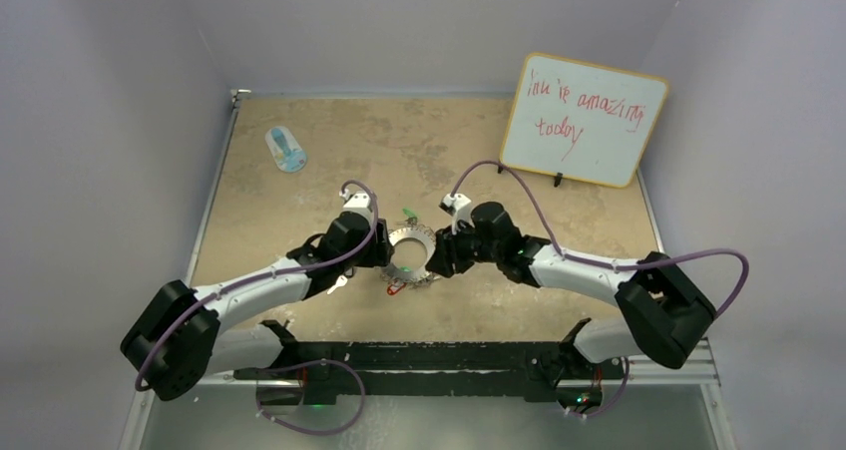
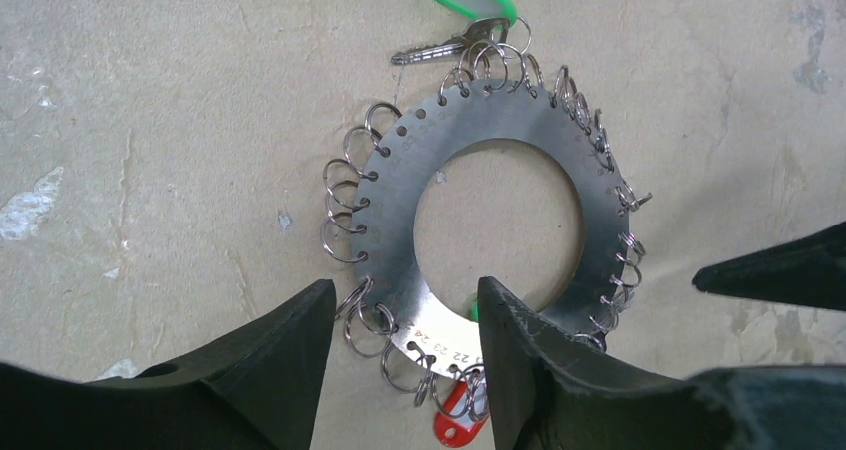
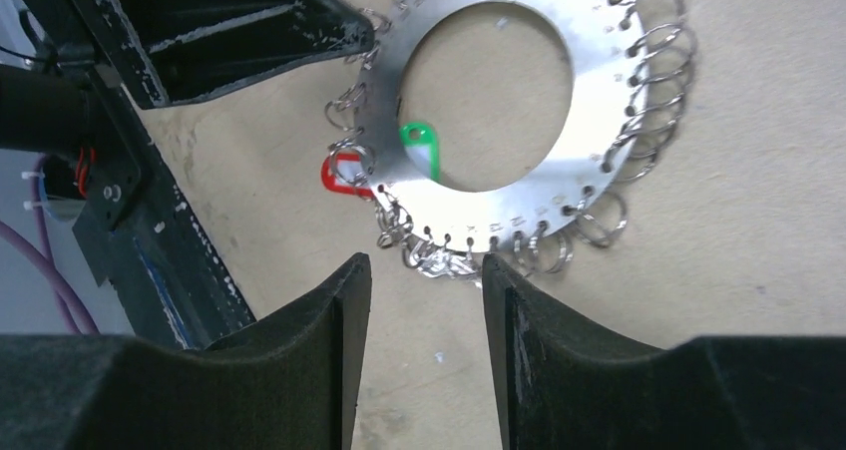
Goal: Put the keys on the keyring
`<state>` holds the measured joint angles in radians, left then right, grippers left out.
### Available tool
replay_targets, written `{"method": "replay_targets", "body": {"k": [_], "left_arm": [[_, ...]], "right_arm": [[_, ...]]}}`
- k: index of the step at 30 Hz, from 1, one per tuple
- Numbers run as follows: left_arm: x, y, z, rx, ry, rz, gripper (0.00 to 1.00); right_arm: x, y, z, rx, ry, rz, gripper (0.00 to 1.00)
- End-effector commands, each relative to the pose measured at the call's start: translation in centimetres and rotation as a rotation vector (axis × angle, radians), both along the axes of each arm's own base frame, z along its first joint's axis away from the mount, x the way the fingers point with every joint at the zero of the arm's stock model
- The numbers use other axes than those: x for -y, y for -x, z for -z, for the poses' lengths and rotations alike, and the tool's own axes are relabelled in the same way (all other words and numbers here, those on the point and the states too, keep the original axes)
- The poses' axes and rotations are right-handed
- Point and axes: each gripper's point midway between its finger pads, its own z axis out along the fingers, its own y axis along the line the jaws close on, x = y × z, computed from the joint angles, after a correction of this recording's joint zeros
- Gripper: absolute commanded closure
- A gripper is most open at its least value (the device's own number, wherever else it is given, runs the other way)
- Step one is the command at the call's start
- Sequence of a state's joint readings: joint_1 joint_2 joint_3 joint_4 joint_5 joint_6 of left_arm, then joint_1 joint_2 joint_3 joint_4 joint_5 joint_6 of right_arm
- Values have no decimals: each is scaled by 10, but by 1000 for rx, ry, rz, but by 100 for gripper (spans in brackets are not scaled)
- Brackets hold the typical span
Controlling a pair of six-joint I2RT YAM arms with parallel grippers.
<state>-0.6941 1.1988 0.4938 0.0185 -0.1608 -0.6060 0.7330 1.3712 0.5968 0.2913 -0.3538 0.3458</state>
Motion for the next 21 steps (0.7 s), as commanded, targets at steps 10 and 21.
{"method": "replay_targets", "body": {"k": [10, 21], "left_arm": [[-2, 2, -8, 29, 19, 0, 40], [2, 3, -5, 20, 28, 14, 39]], "right_arm": [[-45, 30, 2, -45, 82, 74, 60], [-60, 38, 22, -100, 118, 97, 62]]}}
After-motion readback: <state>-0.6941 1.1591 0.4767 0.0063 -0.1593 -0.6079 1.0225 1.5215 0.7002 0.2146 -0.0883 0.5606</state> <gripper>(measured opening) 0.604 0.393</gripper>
